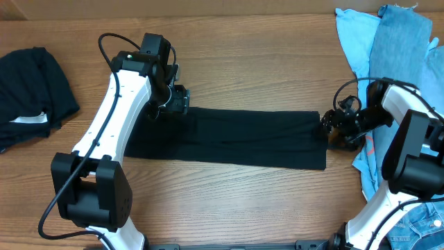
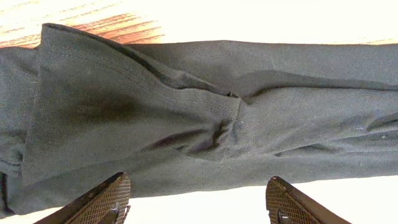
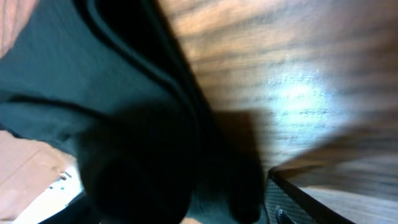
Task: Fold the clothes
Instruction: 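Grasp the strip's right end with the right gripper and fold it leftward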
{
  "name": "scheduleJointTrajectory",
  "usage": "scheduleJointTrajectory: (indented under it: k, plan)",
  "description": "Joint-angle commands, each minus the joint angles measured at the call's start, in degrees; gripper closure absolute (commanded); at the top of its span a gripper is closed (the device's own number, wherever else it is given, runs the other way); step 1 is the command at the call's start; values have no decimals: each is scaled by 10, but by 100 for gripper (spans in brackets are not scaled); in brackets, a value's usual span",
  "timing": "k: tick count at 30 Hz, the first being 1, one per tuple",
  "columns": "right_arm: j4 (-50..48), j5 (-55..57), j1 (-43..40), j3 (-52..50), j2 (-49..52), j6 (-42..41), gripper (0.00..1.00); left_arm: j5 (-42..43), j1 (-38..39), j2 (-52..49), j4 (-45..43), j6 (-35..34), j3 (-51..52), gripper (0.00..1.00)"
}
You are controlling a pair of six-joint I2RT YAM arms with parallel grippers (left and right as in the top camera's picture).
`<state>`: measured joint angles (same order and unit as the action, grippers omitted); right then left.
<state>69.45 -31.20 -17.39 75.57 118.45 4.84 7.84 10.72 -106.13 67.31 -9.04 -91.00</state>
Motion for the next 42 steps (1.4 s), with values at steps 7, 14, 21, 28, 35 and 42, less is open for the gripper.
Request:
scheduleJointTrajectory:
  k: [7, 14, 21, 28, 35, 42]
  plan:
    - [-134, -5, 1, -88, -6, -66, 58, -8, -3, 10, 1, -8, 0, 26]
    - [-157, -6, 1, -71, -6, -83, 79, -8, -3, 10, 16, -8, 0, 28]
    - [-72, 39, 1, 59, -28, -80, 96, -8, -32, 11, 32, -13, 0, 32]
    - [2, 108, 31, 136, -99, -72, 96, -8, -53, 11, 33, -12, 0, 32]
    - [10, 185, 158, 137, -121, -99, 96, -8, -54, 11, 37, -12, 0, 32]
    - [-37, 223, 313, 137, -120, -171, 96, -8, -54, 11, 40, -12, 0, 31]
